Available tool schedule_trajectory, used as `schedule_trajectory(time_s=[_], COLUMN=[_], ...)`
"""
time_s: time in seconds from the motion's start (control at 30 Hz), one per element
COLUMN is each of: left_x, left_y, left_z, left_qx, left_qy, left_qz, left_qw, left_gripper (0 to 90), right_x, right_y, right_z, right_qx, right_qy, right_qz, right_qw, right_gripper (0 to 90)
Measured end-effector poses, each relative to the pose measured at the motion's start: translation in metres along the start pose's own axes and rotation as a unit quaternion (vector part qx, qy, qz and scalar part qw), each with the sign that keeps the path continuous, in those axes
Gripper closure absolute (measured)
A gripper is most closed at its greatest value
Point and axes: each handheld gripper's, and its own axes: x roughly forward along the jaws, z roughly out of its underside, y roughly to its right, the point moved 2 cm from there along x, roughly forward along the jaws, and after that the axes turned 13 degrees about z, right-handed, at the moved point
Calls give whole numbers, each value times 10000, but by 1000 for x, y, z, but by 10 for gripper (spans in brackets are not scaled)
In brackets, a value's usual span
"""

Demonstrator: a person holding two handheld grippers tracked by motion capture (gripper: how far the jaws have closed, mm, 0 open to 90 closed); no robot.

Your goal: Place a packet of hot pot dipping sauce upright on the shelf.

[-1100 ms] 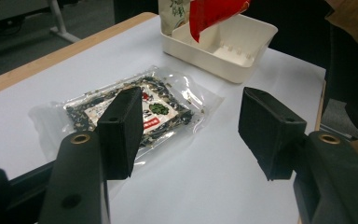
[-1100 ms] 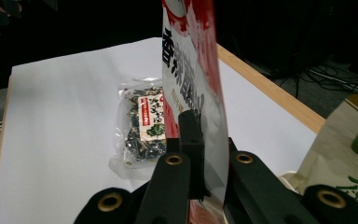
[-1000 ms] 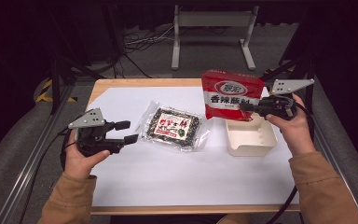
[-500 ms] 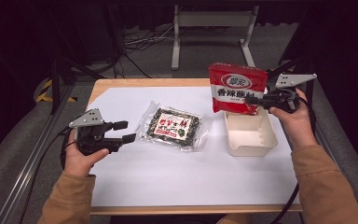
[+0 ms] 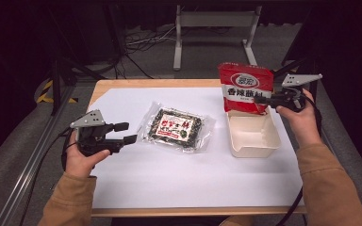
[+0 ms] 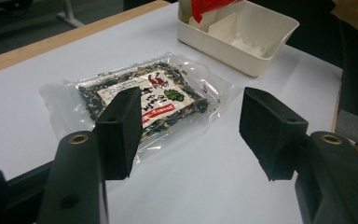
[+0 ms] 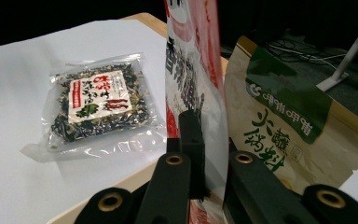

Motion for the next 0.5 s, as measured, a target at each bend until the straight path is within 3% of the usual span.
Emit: schedule_trajectory(time_s=[0.5], left_x=[1], left_y=[0], left_z=[1], left_qx=[-84], left_qy=[-15], left_qz=[93], left_qw=[9999], left_gripper=[394], right_x=[17], right_y=[14], right_z=[16], right_qx=[63], right_qy=[-283], right_qz=[192], right_qw=[9994], right_gripper=[893])
